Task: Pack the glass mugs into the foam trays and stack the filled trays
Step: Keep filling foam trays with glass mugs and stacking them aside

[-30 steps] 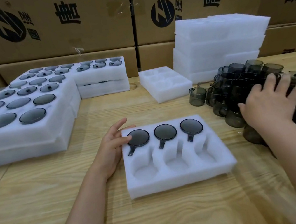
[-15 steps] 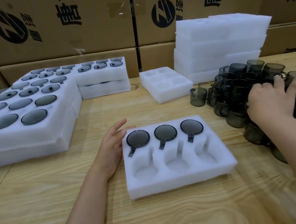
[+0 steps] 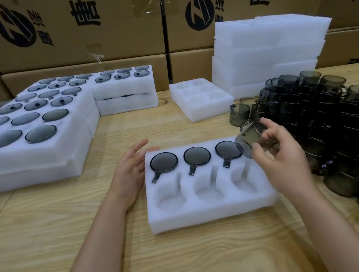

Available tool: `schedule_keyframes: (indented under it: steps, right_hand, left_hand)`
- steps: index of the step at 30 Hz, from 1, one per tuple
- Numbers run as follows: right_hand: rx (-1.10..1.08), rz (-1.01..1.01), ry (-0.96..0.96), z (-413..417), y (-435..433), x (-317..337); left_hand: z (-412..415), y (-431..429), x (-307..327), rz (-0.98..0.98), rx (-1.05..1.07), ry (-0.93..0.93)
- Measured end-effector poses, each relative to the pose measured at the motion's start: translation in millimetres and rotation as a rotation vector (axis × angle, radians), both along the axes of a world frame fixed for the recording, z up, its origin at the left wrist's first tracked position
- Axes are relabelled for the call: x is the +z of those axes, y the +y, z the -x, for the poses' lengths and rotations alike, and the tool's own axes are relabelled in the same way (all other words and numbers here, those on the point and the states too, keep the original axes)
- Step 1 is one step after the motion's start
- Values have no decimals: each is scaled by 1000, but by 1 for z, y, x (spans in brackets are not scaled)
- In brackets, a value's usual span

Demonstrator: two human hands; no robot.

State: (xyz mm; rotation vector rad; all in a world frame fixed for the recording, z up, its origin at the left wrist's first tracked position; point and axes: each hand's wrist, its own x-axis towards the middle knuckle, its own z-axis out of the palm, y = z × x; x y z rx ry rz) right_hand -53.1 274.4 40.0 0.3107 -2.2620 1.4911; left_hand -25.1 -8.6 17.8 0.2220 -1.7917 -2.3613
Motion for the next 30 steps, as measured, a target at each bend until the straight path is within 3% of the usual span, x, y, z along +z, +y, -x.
schedule_keyframes:
  steps: [5,7,10,13,15,19,23,30]
  right_hand:
    - [85,80,94,-4,4,0]
    - [115,67,111,-6,5,1]
    - [155,43,150,-10,4,2]
    - [209,59,188,-16,2,4]
    - [203,64,181,-19,-1,4]
    - [232,81,159,-21,-3,6]
    - [348,146,-8,-22,-3,8]
    - [389,33,-109,-15,1,2]
  left_hand:
    - [-4,7,16,190,339,184]
    - [-10,21,32,308,348,311]
    - [-23,57,51,527,147,429]
    - [-25,100,50,773,-249,334]
    - [-21,124,43,903,-320,294]
    - [-12,132,38,902,-205,291]
    - [-12,126,34,776,-298,265]
    - [-15,128,33,967,-282,270]
